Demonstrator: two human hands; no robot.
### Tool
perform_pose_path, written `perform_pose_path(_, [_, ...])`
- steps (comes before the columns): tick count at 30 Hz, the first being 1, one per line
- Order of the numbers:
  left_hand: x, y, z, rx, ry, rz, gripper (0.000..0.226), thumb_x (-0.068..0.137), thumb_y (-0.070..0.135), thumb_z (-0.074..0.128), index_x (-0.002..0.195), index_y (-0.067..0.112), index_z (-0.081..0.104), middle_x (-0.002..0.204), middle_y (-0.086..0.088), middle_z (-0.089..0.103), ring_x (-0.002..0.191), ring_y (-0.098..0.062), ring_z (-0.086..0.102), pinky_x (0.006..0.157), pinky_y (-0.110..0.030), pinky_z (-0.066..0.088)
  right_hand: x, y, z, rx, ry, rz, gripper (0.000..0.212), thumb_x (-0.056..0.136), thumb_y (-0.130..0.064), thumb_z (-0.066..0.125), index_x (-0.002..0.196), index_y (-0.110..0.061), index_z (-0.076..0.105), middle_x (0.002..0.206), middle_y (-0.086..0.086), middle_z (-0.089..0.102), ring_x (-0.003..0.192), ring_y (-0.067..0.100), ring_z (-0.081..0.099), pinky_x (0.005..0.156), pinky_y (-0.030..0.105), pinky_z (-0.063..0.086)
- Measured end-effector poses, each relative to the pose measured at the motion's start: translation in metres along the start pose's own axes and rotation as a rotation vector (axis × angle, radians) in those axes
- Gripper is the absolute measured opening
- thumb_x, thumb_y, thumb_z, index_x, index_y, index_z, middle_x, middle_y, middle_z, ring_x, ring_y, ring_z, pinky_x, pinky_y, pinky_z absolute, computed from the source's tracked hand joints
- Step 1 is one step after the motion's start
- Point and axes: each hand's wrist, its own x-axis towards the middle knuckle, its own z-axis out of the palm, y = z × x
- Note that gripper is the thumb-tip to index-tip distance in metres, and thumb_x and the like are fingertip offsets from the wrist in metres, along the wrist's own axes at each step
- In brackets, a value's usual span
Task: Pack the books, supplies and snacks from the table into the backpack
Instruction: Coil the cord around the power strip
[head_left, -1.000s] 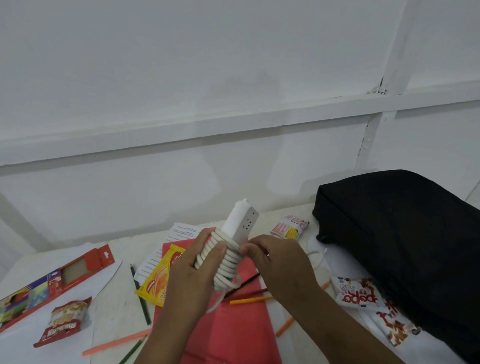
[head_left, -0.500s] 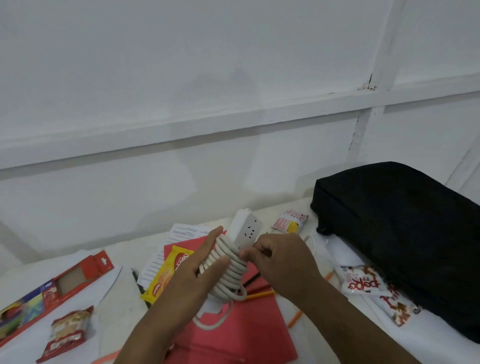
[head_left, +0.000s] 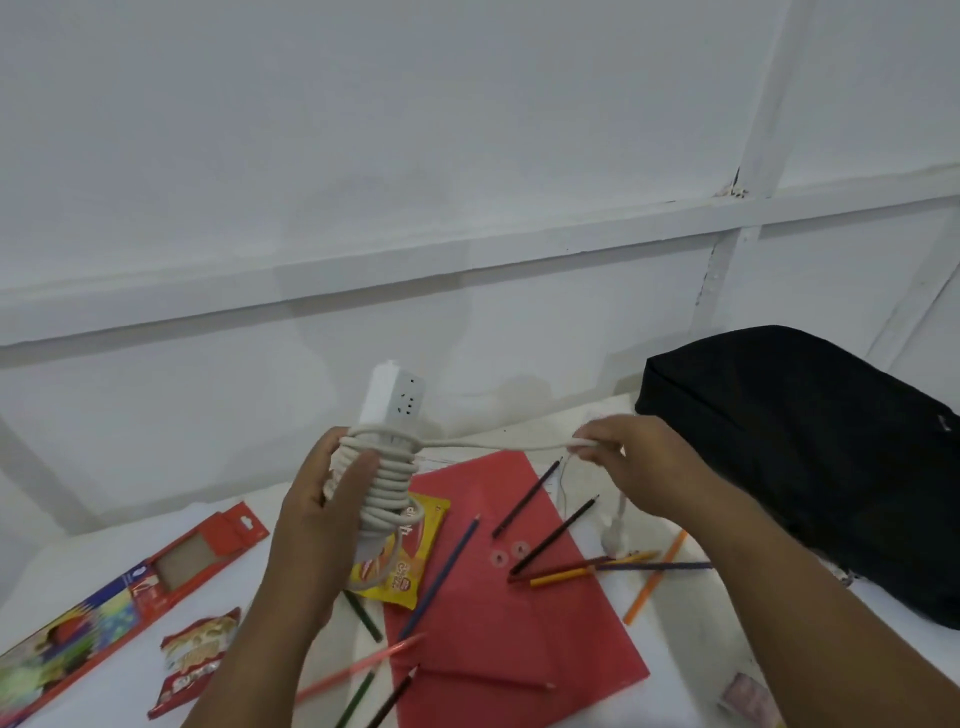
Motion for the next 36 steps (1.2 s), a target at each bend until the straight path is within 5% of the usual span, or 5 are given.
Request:
perform_pose_path(12, [-0.008, -0.027, -0.031, 0.339, -0.347, 0.051, 0.035, 0.090, 0.034, 0.070, 0.112, 0.058, 0.057, 0.101, 0.024, 0.070, 0.091, 0.001, 0.068, 0.075, -0.018, 0.053, -0.011, -0.097, 0.011, 0.310, 0.480, -0.367, 0.026, 0.087, 0.000, 0.070, 0.099, -0.023, 0.071, 0.094, -0.014, 0.063, 0.077, 0.005, 0.056, 0.069, 0.011, 0.039])
perform_pose_path(19, [-0.022, -0.014, -0.025, 0.027, -0.512, 0.141, 0.044, 0.083, 0.044, 0.063, 0.125, 0.032, 0.061, 0.116, 0.002, 0.070, 0.106, -0.015, 0.067, 0.086, -0.025, 0.055, -0.017, -0.108, 0.035, 0.851, -0.035, 0.046, 0.024, 0.093, 0.001, 0.058, 0.084, -0.013, 0.075, 0.085, -0.004, 0.074, 0.073, 0.011, 0.066, 0.066, 0.020, 0.053])
perform_pose_path(24, [-0.009, -0.016, -0.022, -0.032, -0.412, 0.090, 0.039, 0.089, 0.043, 0.056, 0.122, 0.023, 0.060, 0.102, -0.004, 0.071, 0.093, -0.021, 0.070, 0.078, -0.033, 0.058, -0.043, -0.087, 0.083, 0.963, -0.189, 0.385, 0.053, 0.100, -0.051, 0.046, 0.089, -0.008, 0.076, 0.073, 0.018, 0.061, 0.062, 0.025, 0.051, 0.056, 0.032, 0.040])
perform_pose_path(30, [-0.012, -0.030, -0.013, -0.010, -0.487, -0.020, 0.053, 0.080, 0.056, 0.061, 0.128, 0.034, 0.061, 0.116, 0.002, 0.071, 0.102, -0.016, 0.069, 0.089, -0.038, 0.056, -0.064, -0.064, 0.076, 0.859, 0.167, 0.330, 0.042, 0.096, -0.034, 0.060, 0.062, -0.009, 0.062, 0.057, 0.014, 0.039, 0.054, 0.018, 0.036, 0.056, 0.030, 0.033])
perform_pose_path(36, [-0.016, -0.020, 0.011, 0.037, -0.672, -0.026, 0.045, 0.080, 0.052, 0.060, 0.120, 0.031, 0.065, 0.110, -0.005, 0.071, 0.100, -0.021, 0.069, 0.088, -0.037, 0.057, -0.062, -0.050, 0.042, 0.758, 0.326, 0.178, 0.025, 0.103, -0.018, 0.052, 0.088, -0.022, 0.072, 0.054, -0.013, 0.056, 0.050, -0.002, 0.045, 0.053, 0.009, 0.036])
